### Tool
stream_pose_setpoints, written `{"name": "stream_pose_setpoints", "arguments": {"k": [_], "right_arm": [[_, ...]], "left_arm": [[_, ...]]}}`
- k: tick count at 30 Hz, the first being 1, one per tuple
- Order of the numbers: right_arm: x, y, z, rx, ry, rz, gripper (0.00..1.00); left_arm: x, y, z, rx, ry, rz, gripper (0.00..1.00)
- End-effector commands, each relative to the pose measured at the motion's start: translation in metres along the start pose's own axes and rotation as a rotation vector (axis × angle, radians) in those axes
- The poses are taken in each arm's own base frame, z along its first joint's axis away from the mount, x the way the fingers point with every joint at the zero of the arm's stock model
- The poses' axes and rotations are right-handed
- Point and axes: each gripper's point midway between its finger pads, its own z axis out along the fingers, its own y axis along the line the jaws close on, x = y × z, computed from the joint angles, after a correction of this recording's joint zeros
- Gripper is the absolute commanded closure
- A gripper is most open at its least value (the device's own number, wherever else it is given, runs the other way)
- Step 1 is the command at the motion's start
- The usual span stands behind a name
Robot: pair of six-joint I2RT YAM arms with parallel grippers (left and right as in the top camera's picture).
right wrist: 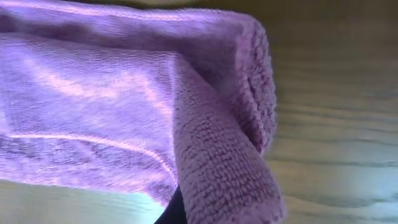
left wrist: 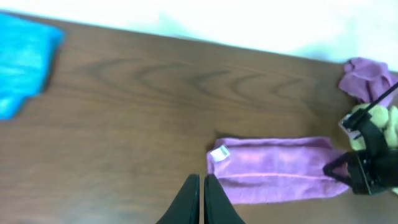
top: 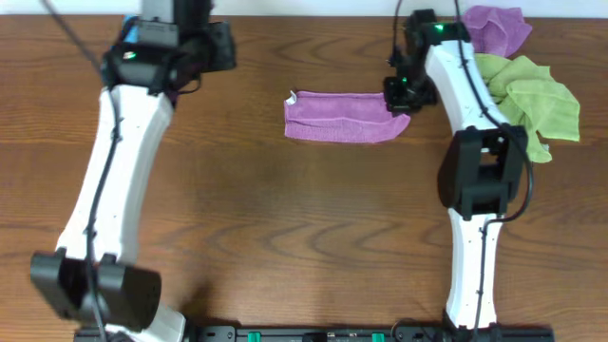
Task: Fold the cloth
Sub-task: 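Fold the strip's right half over onto the left half with the right gripper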
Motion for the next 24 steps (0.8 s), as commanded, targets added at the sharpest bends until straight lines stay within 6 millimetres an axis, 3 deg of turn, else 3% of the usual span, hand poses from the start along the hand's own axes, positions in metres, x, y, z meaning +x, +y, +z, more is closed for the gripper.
{"name": "stream_pose_setpoints", "arguments": {"k": [1, 6, 13, 17, 24], "right_arm": [[-0.018, 0.008, -0.043, 0.143, -0.123, -0.033, 0.99], [-0.026, 0.033, -0.066, 0.234, -0.193, -0.102, 0.99], [-0.024, 0.079, -0.065, 0.234, -0.225, -0.189, 0.98], [-0.023, 0.103, -0.064, 0.223, -0.246, -0.233, 0.99], [-0.026, 0.128, -0.062, 0.207, -0.283, -0.270, 0.99]], "left_arm": [[-0.011, 0.025, -0.034, -0.107, -0.055, -0.021, 0.94], [0.000, 0.040, -0.055, -0.149, -0.025, -0.046, 0.94], [-0.006, 0.036, -0.081, -0.139, -0.077, -0.043, 0.94], [-0.016, 0.035, -0.116, -0.133, -0.164, -0.046, 0.94], [-0.017, 0.032, -0.157, -0.126, -0.239, -0.047, 0.91]]}}
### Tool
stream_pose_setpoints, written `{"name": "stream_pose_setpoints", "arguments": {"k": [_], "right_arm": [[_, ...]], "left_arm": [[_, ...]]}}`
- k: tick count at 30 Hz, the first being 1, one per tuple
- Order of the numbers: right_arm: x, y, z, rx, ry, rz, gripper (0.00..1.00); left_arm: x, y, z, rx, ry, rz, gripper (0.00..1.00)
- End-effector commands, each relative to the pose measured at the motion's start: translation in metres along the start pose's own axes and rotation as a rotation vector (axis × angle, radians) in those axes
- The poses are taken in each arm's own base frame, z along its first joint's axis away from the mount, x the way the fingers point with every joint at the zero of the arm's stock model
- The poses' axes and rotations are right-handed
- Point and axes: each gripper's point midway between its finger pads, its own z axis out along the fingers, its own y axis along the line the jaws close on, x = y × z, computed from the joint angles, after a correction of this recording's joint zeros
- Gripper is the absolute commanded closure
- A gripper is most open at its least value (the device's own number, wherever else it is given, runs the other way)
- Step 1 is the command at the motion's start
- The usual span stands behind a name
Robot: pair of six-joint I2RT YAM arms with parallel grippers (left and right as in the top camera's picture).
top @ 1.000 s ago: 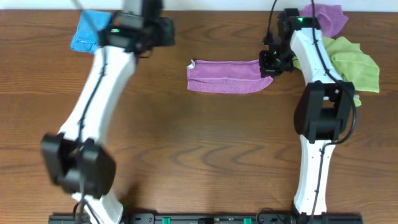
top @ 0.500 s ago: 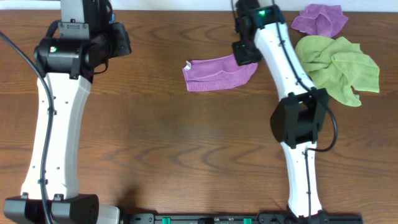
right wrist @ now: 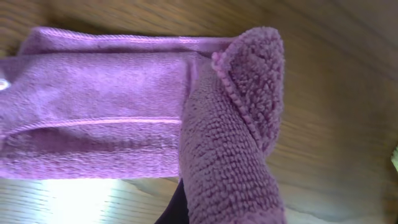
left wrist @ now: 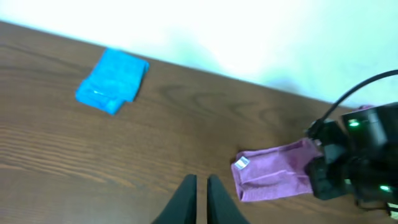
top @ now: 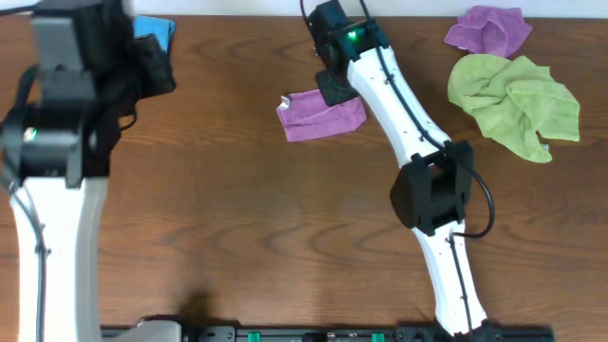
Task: Fold the cloth
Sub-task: 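Fold the strip's right half over onto the left half with the right gripper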
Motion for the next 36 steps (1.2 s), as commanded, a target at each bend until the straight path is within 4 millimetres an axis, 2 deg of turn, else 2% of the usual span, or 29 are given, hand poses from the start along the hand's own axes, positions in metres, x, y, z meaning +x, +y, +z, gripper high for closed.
{"name": "stream_pose_setpoints", "arguments": {"k": [1, 6, 15, 20, 36], "right_arm": [[-0.009, 0.006, -0.018, 0.008, -0.050, 0.002, 0.99], [-0.005, 0.019, -0.007, 0.003, -0.032, -0.020, 0.99], [0.002, 0.038, 0.019, -0.022, -0.008, -0.045, 0.99], [0.001, 0.055, 0.026, -0.054, -0.026, -0.060, 0.98], [0.007, 0.089, 0.037, -0.075, -0.024, -0.115, 0.99]], "left_arm": [[-0.007, 0.002, -0.020, -0.009, -0.041, 0.001, 0.91], [-0.003, 0.002, -0.032, -0.009, -0.044, 0.001, 0.89], [0.003, 0.004, -0.031, -0.016, -0.019, 0.005, 0.87], [0.003, 0.004, -0.031, -0.016, -0.018, 0.019, 0.87], [0.003, 0.004, -0.031, -0.016, -0.018, 0.019, 0.83]]}}
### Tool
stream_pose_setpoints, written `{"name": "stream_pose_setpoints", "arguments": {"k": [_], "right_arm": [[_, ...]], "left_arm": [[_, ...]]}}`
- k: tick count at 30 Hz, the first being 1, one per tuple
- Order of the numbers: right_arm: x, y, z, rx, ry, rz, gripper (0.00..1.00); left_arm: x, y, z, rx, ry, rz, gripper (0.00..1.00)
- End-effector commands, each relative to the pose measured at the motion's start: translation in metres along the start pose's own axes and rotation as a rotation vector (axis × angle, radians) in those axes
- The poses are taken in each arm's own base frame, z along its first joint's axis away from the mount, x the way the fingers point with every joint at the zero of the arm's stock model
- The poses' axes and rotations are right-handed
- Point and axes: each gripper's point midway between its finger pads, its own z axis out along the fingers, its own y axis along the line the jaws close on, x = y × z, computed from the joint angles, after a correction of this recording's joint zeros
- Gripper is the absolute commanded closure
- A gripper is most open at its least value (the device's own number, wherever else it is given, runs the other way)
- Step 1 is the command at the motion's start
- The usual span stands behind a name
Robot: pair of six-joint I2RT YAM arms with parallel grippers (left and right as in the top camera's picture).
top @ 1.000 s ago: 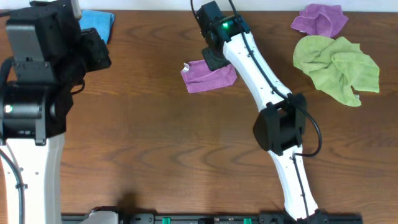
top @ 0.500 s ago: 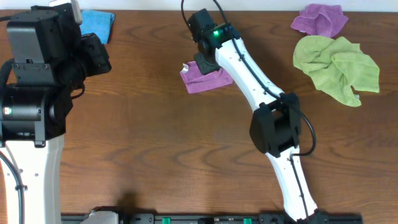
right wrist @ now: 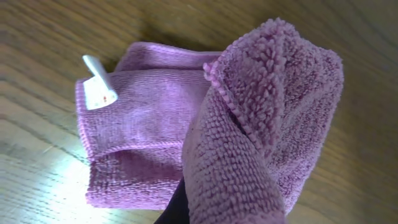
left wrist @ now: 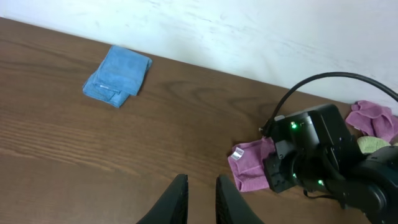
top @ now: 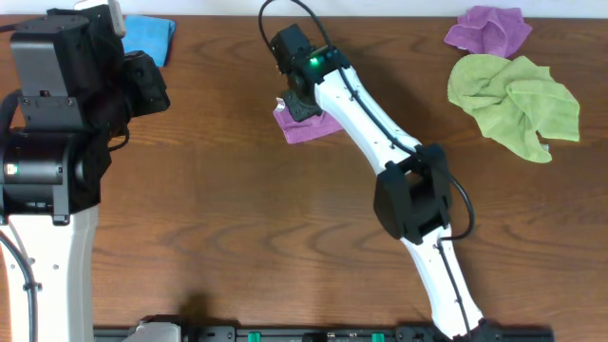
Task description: Fold the cloth
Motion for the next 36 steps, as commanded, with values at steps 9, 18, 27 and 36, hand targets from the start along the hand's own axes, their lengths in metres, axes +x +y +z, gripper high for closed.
{"name": "stream_pose_setpoints", "arguments": {"k": [9, 18, 27, 36], "right_arm": [[0.014, 0.020, 0.021, -0.025, 0.053, -0.019, 0.99], [0.005, 0.051, 0.018, -0.188, 0.020, -0.016, 0.51], [0.002, 0.067, 0.009, -0.316, 0.013, -0.025, 0.24], [-0.030, -0.004, -0.063, -0.229, -0.137, -0.013, 0.20]], "left_arm": [[-0.005, 0.003, -0.006, -0.011, -0.022, 0.016, 0.82], [-0.005, 0.003, -0.006, -0.011, -0.022, 0.016, 0.82], [-0.008, 0.012, -0.006, -0.066, -0.035, 0.015, 0.82], [-0.005, 0.046, 0.036, -0.143, 0.042, -0.057, 0.78]]}}
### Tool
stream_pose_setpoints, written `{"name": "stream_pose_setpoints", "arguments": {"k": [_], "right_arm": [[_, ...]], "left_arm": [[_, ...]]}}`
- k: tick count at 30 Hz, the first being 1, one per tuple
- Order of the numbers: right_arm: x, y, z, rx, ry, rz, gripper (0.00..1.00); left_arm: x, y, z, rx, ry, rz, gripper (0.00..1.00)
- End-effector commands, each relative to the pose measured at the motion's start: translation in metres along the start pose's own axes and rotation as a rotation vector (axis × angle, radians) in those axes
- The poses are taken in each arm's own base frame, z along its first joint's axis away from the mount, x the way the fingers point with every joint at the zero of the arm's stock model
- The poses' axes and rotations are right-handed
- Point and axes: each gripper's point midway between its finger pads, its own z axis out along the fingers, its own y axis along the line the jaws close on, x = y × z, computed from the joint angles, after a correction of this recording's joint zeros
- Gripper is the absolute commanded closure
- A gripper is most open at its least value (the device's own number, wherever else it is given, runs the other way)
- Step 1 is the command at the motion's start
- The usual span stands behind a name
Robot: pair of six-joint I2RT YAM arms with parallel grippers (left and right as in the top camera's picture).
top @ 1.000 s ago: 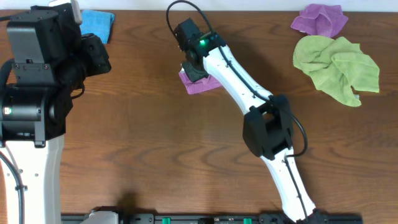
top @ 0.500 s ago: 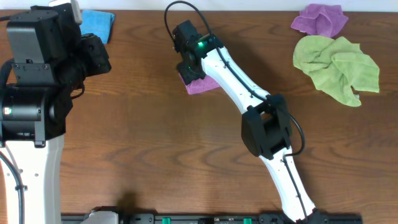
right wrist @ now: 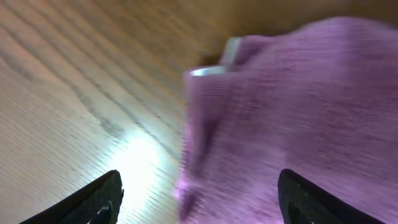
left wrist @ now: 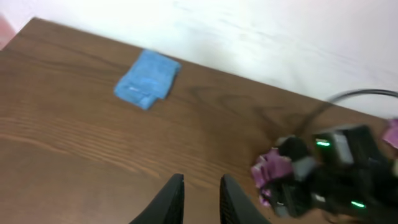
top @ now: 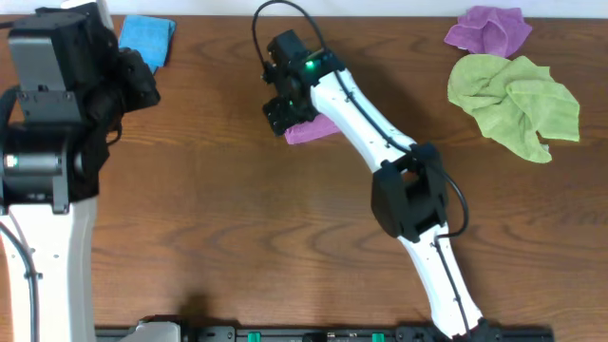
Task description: Fold the cloth
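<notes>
The purple cloth (top: 318, 129) lies folded into a small square near the table's back centre. In the right wrist view the cloth (right wrist: 292, 112) fills the right half, with a white tag at its upper left edge. My right gripper (right wrist: 199, 202) hangs open just above the cloth's left edge, its fingertips (right wrist: 99, 199) spread wide with nothing between them. From overhead, the right gripper (top: 282, 110) covers the cloth's left part. My left gripper (left wrist: 200, 196) is open and empty, high over the left of the table, well away from the cloth (left wrist: 270, 171).
A folded blue cloth (top: 147, 38) lies at the back left, also seen as the blue cloth (left wrist: 147, 79). A crumpled green cloth (top: 518, 100) and another purple cloth (top: 489, 28) lie at the back right. The right arm stretches across the table's middle.
My right gripper was shut on the cloth's end, held over the tag end. Now it is open and the end lies on the cloth. The left wrist view has shifted slightly.
My right gripper was first shut on the right end of a long purple strip. Then it held that end halfway across the strip, then above the left, tagged end. Now the end is let go and the cloth lies folded in half. The left gripper stayed off the cloth.
</notes>
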Motion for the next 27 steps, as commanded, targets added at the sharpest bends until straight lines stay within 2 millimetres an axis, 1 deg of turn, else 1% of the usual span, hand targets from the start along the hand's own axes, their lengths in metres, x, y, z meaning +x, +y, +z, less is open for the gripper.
{"name": "stream_pose_setpoints", "arguments": {"k": [1, 4, 6, 8, 10, 11, 13, 15, 16, 19, 21, 23, 27], "right_arm": [[-0.032, -0.030, -0.084, 0.053, -0.171, -0.013, 0.20], [-0.029, -0.050, -0.121, 0.072, -0.202, 0.011, 0.19], [-0.024, -0.060, -0.136, 0.086, -0.207, 0.020, 0.18], [-0.015, -0.076, -0.155, 0.130, -0.203, 0.049, 0.14], [-0.006, -0.090, -0.167, 0.162, -0.192, 0.075, 0.12], [-0.002, -0.097, -0.171, 0.166, -0.186, 0.089, 0.11], [0.005, -0.108, -0.176, 0.174, -0.174, 0.113, 0.11], [0.011, -0.118, -0.177, 0.180, -0.159, 0.137, 0.11], [0.014, -0.124, -0.178, 0.184, -0.153, 0.148, 0.11], [0.021, -0.140, -0.181, 0.194, -0.141, 0.184, 0.11], [0.027, -0.152, -0.183, 0.201, -0.130, 0.206, 0.11], [0.032, -0.160, -0.184, 0.205, -0.118, 0.218, 0.11], [0.040, -0.172, -0.186, 0.213, -0.104, 0.239, 0.11]], "left_arm": [[0.004, 0.010, 0.031, 0.008, 0.073, -0.036, 0.77], [0.021, -0.004, 0.064, 0.125, 0.191, -0.066, 0.77], [0.031, -0.009, 0.081, 0.147, 0.245, -0.071, 0.77], [0.049, -0.019, 0.108, 0.181, 0.329, -0.073, 0.75], [0.067, -0.034, 0.130, 0.243, 0.401, -0.078, 0.70], [0.075, -0.041, 0.141, 0.271, 0.429, -0.077, 0.63], [0.092, -0.057, 0.162, 0.323, 0.478, -0.071, 0.46], [0.108, -0.072, 0.179, 0.361, 0.509, -0.061, 0.41], [0.116, -0.079, 0.187, 0.376, 0.524, -0.065, 0.33], [0.140, -0.098, 0.212, 0.406, 0.561, -0.090, 0.17], [0.156, -0.109, 0.230, 0.426, 0.583, -0.116, 0.02], [0.169, -0.118, 0.243, 0.456, 0.610, -0.142, 0.05], [0.194, -0.138, 0.262, 0.564, 0.693, -0.215, 0.05]]}}
